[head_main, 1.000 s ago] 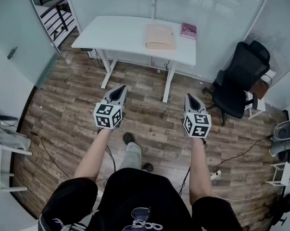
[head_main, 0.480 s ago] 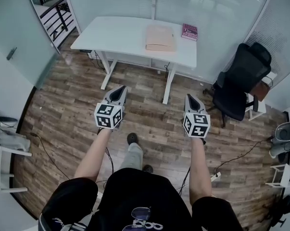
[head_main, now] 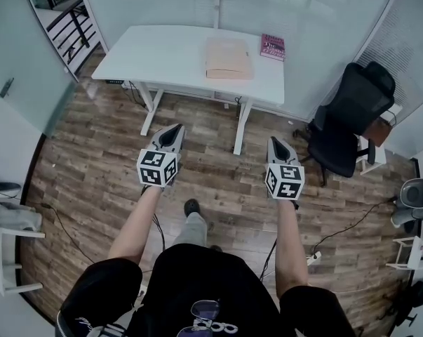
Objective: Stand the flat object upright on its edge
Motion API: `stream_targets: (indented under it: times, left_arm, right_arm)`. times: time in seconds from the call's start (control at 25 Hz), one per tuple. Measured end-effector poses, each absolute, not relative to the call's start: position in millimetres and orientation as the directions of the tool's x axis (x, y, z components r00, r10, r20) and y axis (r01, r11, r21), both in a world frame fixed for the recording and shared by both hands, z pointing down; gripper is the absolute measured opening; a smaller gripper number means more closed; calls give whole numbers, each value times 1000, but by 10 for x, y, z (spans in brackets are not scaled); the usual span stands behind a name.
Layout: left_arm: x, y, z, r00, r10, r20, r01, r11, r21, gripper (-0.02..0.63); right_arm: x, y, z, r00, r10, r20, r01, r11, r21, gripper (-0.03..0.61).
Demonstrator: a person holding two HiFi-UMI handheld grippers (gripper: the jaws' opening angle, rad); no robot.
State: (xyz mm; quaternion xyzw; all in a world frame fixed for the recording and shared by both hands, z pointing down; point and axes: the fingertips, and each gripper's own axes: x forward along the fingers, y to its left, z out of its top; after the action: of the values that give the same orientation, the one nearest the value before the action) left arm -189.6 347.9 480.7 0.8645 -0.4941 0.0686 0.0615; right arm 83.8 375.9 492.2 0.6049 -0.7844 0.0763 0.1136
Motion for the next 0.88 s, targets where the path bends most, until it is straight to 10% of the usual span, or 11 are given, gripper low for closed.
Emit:
stream_targets:
  times: [0.88]
  left_arm:
    - [-2256,1747,4871,539,-820,193,-841,-534,84,21]
  right_arm:
    - [402,2141,4913,-205,-927,313,-971,233,53,23]
